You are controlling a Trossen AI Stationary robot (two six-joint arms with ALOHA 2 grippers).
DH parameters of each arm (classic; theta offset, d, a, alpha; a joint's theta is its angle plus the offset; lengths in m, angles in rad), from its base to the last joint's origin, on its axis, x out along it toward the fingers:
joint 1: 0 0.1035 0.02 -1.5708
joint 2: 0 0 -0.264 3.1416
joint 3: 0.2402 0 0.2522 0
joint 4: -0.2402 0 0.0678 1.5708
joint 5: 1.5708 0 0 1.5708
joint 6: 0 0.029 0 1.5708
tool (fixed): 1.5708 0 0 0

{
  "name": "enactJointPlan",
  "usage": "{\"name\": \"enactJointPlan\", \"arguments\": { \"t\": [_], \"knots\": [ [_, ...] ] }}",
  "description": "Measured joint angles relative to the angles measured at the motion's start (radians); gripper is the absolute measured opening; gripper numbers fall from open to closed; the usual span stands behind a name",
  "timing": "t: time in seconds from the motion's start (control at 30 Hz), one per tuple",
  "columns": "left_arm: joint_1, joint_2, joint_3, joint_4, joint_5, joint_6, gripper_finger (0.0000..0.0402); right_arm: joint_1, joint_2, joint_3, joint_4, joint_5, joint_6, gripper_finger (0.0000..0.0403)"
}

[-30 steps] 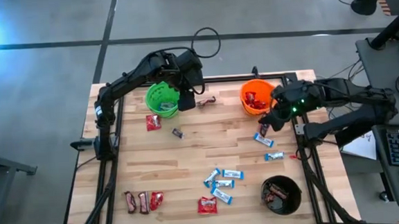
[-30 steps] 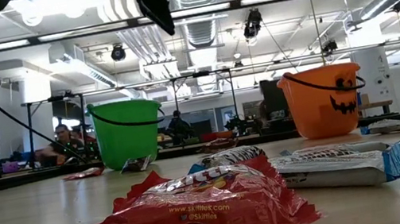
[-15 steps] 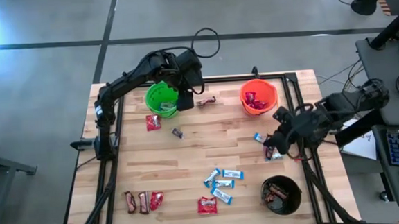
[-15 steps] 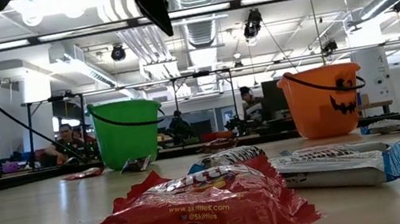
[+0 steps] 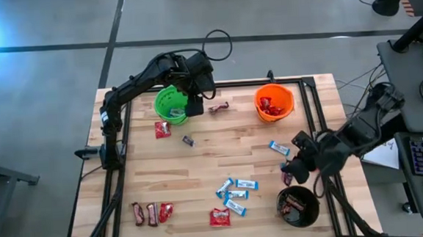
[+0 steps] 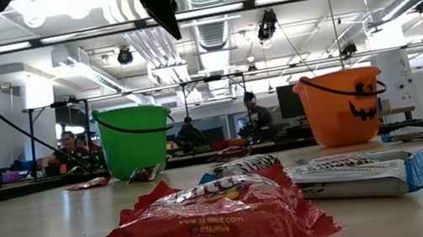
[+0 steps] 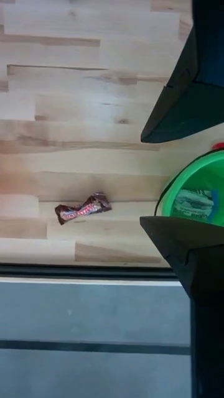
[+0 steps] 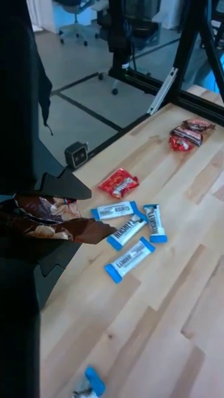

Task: Sort candy
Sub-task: Put the brown candy into the black bucket

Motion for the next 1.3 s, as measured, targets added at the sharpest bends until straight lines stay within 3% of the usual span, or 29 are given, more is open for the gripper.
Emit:
{"name": "enactJointPlan", "arguments": {
  "t": [0.83, 1.3],
  "knots": [
    [0.004, -0.002, 0.000, -0.001, 0.000, 0.031, 0.0185, 0.303, 0.096, 0.001, -0.007, 0.018, 0.455, 0.0051],
    [0.005, -0.002, 0.000, -0.009, 0.000, 0.031, 0.0185, 0.337, 0.169, 0.001, -0.086, -0.053, 0.561, 0.0052]
  ]
}}
